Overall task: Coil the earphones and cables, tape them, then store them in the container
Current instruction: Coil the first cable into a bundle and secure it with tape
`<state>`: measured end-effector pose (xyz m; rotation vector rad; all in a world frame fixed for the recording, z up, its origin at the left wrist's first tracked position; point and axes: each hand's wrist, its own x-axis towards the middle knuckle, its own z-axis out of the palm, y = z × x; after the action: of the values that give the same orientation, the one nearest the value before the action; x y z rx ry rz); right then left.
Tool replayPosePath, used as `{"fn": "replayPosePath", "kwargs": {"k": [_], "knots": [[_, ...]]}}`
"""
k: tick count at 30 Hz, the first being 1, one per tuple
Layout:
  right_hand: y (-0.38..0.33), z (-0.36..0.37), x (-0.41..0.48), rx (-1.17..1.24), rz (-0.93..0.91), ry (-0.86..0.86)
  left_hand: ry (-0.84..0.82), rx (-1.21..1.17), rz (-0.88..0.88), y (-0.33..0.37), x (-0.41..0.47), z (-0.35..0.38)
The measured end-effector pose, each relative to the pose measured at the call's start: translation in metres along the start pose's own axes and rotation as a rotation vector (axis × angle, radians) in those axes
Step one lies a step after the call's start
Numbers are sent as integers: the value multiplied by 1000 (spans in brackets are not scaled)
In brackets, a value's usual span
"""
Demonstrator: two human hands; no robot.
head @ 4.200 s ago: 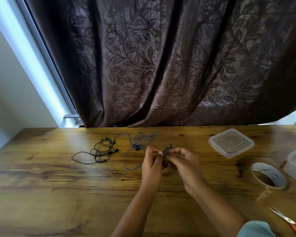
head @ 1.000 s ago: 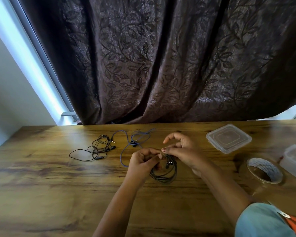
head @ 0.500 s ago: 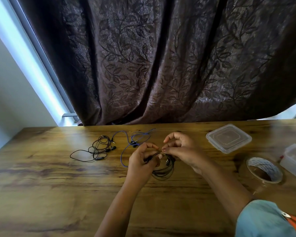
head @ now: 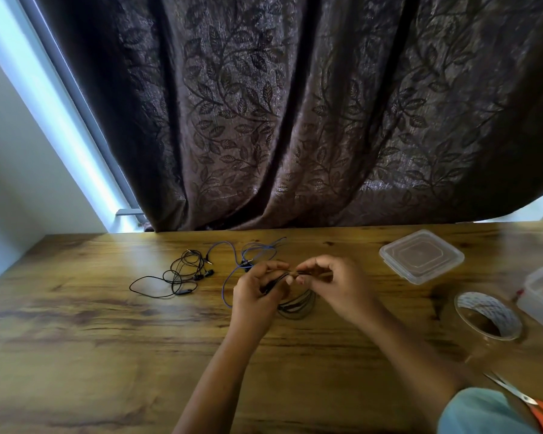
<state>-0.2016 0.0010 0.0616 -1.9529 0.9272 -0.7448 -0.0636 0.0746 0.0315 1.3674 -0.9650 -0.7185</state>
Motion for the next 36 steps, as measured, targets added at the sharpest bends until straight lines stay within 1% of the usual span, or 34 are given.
{"fn": "replayPosePath", "kwargs": {"k": [4, 8, 16, 18, 21, 25, 30, 33, 36], "knots": [[5, 2, 0, 11, -23, 35, -11, 48, 16, 0, 4, -1], [7, 4, -2, -36, -105, 133, -11, 74, 30, 2, 5, -1], [14, 7, 0, -54, -201, 202, -3, 20, 12, 2, 6, 5], [13, 8, 0, -22, -188, 201, -2, -4, 4, 0, 7, 5], [14, 9, 0, 103, -168, 196, 1, -9, -4, 0, 8, 6], [15, 7, 0, 239, -92, 137, 11, -56, -30, 0, 7, 6], [17, 9, 2, 251, 24, 18, 12, -99, -84, 2, 8, 7], [20, 12, 3, 356, 153, -60, 23, -166, -151, 3, 9, 10], [30, 13, 1, 438, 301, -121, 75, -266, -241, 0, 11, 12]]}}
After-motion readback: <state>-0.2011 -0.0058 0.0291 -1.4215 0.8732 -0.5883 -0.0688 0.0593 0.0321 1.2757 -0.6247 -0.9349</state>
